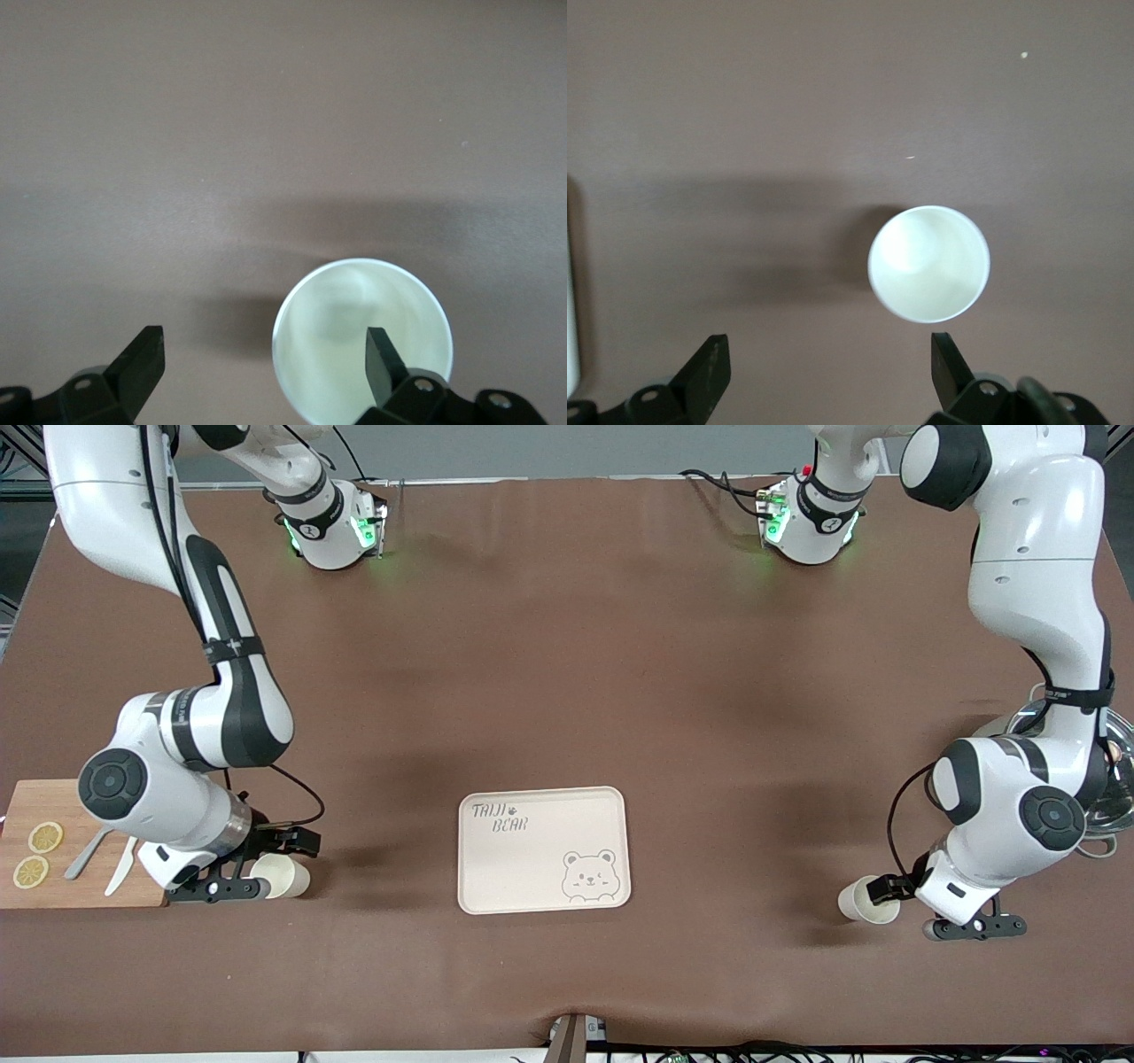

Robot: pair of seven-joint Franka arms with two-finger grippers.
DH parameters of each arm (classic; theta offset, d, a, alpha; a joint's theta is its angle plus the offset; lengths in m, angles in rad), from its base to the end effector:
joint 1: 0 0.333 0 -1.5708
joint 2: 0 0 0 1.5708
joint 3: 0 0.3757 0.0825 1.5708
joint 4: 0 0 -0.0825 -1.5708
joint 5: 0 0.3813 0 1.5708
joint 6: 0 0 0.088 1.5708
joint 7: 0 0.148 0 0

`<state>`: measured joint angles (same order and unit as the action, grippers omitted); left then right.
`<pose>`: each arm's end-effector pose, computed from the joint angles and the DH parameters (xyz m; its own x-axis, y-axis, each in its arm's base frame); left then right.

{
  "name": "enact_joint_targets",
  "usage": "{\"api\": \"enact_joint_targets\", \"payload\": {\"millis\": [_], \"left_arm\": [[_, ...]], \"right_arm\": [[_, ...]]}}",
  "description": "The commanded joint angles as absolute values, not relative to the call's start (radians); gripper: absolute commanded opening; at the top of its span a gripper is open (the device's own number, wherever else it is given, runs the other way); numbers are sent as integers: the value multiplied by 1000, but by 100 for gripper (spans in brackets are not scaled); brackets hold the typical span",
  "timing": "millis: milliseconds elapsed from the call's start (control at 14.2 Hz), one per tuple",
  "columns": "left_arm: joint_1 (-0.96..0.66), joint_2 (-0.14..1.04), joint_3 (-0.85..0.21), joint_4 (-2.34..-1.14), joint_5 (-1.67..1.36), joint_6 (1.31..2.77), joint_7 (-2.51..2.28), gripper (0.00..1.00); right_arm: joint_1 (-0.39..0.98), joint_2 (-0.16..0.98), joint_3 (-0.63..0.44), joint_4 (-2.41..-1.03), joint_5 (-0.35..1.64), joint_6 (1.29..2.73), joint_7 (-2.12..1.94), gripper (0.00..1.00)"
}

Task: Place white IKEA cup upright on tray with both arms
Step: 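Lower both grippers around the white cups and close them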

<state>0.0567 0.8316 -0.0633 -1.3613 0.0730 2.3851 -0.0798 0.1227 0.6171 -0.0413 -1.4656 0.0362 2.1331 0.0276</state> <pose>0.8059 0.0098 0.2424 0.9799 0.0494 0.1931 0.0498 -0.9988 0.0028 0.7497 0.0698 0.3337 0.9978 0.0432 0.0507 0.0437 -0.9990 -0.0091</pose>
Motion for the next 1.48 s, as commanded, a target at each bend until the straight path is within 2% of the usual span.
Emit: {"api": "enact_joint_targets", "payload": {"millis": [0, 70, 211, 351, 562, 843, 914, 1405], "left_arm": [[58, 853, -69, -1359, 95, 2425, -78, 100], [60, 853, -69, -1361, 94, 2425, -83, 99], [58, 853, -69, -1365, 86, 2425, -90, 68], [58, 851, -69, -1374, 86, 2425, -91, 49], [60, 851, -69, -1373, 86, 2425, -91, 33], [63, 850, -69, -1373, 86, 2425, -83, 4], [63, 847, -69, -1373, 86, 2425, -83, 0], [55, 813, -74, -1361, 80, 2408, -132, 0]], "right_arm": [[45, 632, -29, -1420, 38, 2109, -95, 100], [17, 632, -28, -1417, 41, 2109, -130, 100], [-17, 646, -29, -1417, 41, 2125, -202, 100], [-21, 670, -29, -1402, 40, 2137, -215, 100], [-21, 705, -29, -1390, 40, 2176, -213, 100], [-20, 745, -29, -1390, 38, 2241, -213, 100], [-20, 753, -29, -1390, 38, 2256, -215, 100], [-21, 784, -29, -1394, 41, 2295, -218, 100]]}}
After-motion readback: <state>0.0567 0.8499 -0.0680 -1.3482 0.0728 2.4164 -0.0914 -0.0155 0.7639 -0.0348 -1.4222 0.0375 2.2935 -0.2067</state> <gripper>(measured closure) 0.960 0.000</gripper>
